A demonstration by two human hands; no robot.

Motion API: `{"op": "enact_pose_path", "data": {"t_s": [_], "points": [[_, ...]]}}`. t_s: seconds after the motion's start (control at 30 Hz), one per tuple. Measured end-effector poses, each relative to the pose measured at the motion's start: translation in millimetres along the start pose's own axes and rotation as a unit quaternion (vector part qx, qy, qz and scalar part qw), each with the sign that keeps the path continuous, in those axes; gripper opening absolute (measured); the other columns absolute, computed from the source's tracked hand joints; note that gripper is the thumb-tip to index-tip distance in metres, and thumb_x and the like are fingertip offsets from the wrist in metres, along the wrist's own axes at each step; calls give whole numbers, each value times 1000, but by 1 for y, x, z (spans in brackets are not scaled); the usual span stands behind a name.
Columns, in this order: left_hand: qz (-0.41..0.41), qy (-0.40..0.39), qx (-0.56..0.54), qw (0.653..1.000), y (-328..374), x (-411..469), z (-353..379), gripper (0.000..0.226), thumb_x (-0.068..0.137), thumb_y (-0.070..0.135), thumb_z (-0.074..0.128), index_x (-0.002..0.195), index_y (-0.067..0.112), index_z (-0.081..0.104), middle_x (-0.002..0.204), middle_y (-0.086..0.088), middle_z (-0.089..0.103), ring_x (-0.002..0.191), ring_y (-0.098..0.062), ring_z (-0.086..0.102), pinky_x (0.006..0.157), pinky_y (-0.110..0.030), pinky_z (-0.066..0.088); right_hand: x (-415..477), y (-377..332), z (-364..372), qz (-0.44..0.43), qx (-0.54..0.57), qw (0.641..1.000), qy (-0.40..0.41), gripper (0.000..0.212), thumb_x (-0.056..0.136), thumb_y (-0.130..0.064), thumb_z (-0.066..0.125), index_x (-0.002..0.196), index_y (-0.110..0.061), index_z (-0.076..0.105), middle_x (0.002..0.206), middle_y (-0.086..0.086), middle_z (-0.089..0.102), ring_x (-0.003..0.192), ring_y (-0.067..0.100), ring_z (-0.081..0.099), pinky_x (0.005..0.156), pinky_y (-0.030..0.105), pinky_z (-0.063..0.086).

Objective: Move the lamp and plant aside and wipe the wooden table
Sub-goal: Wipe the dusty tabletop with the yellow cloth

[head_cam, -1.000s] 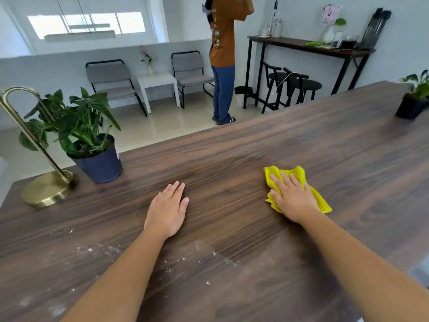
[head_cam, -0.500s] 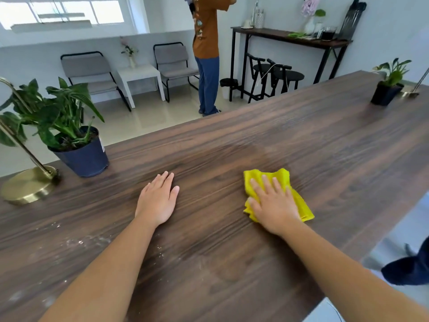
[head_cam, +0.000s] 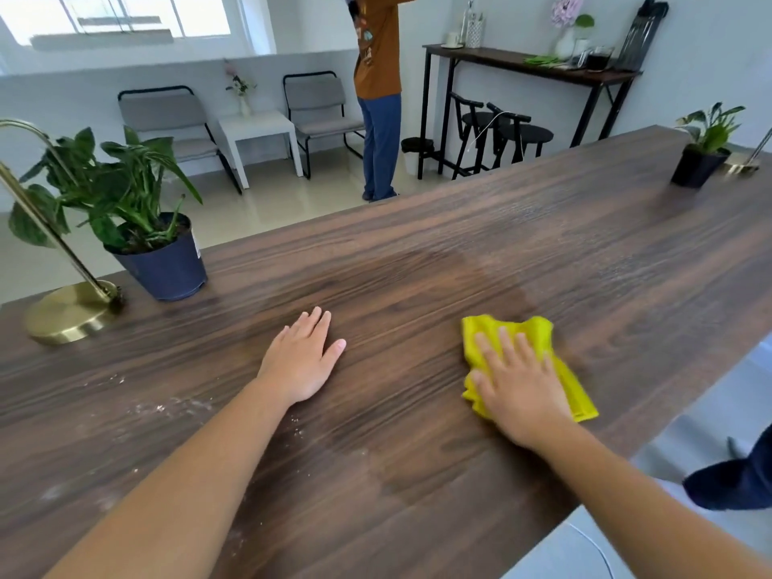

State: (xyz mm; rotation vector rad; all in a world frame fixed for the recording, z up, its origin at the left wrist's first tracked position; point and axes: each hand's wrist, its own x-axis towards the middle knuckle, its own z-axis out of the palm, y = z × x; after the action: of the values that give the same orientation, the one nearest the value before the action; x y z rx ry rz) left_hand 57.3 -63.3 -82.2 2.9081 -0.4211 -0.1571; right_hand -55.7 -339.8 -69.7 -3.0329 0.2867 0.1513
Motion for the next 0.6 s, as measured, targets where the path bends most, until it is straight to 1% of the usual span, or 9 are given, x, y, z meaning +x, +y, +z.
{"op": "enact_pose_path", "data": {"t_s": [0.07, 0.13, 0.17, 0.2, 0.27, 0.37, 0.43, 0.5, 0.6], "points": [[0, -17, -3, 1000, -2, 1, -6, 61, 98, 48, 22, 150, 18, 12, 160, 0, 6, 147, -15, 6, 118, -35, 9, -36, -42, 14, -164, -12, 986, 11, 60, 95, -54, 19, 150, -37, 5, 162, 3, 7, 149, 29, 4, 119, 48, 8], [5, -28, -7, 1000, -4, 1, -11, 59, 98, 46, 22, 150, 19, 13, 160, 1, 7, 147, -13, 6, 119, -33, 10, -73, -64, 18, -336, -28, 941, 29, 56, 90, -56, 25, 145, -42, 26, 155, -3, 33, 143, 25, 29, 113, 50, 28], [10, -29, -7, 1000, -5, -1, -12, 58, 99, 45, 23, 150, 19, 14, 160, 2, 8, 147, -13, 7, 119, -33, 10, -78, -59, 13, -396, -35, 917, 16, 53, 91, -54, 30, 142, -43, 32, 152, -7, 38, 141, 20, 34, 111, 49, 31], [15, -28, -6, 999, -6, -3, -12, 58, 99, 44, 24, 150, 19, 14, 160, 2, 8, 147, -12, 7, 119, -33, 10, -73, -47, 8, -437, -13, 899, -18, 51, 93, -51, 35, 142, -42, 32, 153, -11, 34, 143, 16, 28, 116, 46, 24], [23, -24, -6, 999, -7, -8, -12, 57, 99, 44, 25, 150, 20, 14, 160, 3, 9, 147, -13, 8, 119, -33, 10, -50, -10, 1, -412, 30, 909, -47, 51, 97, -40, 40, 146, -39, 25, 156, -13, 20, 148, 13, 8, 122, 37, 8], [26, -15, -10, 1000, -8, -17, -10, 56, 99, 43, 24, 150, 21, 15, 160, 3, 9, 147, -13, 8, 119, -34, 10, -18, 28, -9, -140, 38, 989, -6, 53, 99, -38, 36, 148, -36, 15, 161, -5, 11, 149, 17, 4, 121, 35, 8], [25, -13, -18, 999, -7, -20, -11, 54, 100, 42, 23, 149, 22, 17, 160, 4, 11, 147, -13, 9, 119, -34, 10, -16, 12, -8, -17, 32, 999, 22, 55, 99, -43, 30, 150, -34, 11, 162, -3, 6, 149, 20, 2, 121, 42, 8], [26, -15, -30, 999, -7, -23, -14, 52, 100, 40, 24, 149, 22, 20, 159, 5, 13, 146, -13, 11, 119, -33, 11, -27, -31, 5, -59, 18, 998, 13, 58, 98, -49, 24, 150, -36, 5, 162, -2, 1, 149, 24, -3, 119, 45, 4], [22, 18, -53, 998, -11, -29, -20, 51, 100, 39, 28, 147, 19, 26, 158, 3, 19, 145, -12, 17, 117, -31, 14, -70, -102, 25, -337, 20, 941, -22, 60, 90, -56, 13, 148, -42, 3, 162, -6, -2, 148, 22, -11, 116, 46, -13]]}}
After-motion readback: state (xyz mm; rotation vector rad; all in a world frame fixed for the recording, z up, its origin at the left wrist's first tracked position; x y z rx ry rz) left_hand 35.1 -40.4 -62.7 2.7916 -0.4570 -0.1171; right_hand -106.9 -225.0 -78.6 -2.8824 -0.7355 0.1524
